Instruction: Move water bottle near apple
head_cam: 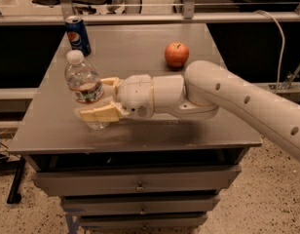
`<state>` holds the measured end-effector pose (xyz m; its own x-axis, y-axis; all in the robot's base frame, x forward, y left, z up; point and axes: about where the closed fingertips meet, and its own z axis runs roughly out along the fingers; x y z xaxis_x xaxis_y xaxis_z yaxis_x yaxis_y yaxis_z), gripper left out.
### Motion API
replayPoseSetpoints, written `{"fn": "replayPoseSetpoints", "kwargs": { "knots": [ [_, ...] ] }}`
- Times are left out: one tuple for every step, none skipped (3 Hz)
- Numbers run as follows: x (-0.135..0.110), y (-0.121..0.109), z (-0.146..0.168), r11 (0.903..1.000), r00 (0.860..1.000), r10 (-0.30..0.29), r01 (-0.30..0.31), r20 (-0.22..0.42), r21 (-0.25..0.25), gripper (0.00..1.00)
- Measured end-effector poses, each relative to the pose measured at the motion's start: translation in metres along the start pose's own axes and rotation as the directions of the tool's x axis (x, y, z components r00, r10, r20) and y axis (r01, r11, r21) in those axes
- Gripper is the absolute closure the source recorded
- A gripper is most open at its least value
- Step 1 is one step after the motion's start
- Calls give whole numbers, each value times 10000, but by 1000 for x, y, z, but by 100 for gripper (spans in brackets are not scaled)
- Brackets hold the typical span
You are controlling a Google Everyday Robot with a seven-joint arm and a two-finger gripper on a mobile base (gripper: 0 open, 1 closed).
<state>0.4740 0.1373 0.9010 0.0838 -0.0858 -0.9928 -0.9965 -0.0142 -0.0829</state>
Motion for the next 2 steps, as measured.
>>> {"fn": "replayPoseSetpoints", "kwargs": {
  "knots": [
    [-24, -2, -36, 9971, 9986, -391, 413, -366, 634, 87],
    [-53, -2, -101, 9866, 9942, -724, 830, -791, 1407, 100]
  ]
}}
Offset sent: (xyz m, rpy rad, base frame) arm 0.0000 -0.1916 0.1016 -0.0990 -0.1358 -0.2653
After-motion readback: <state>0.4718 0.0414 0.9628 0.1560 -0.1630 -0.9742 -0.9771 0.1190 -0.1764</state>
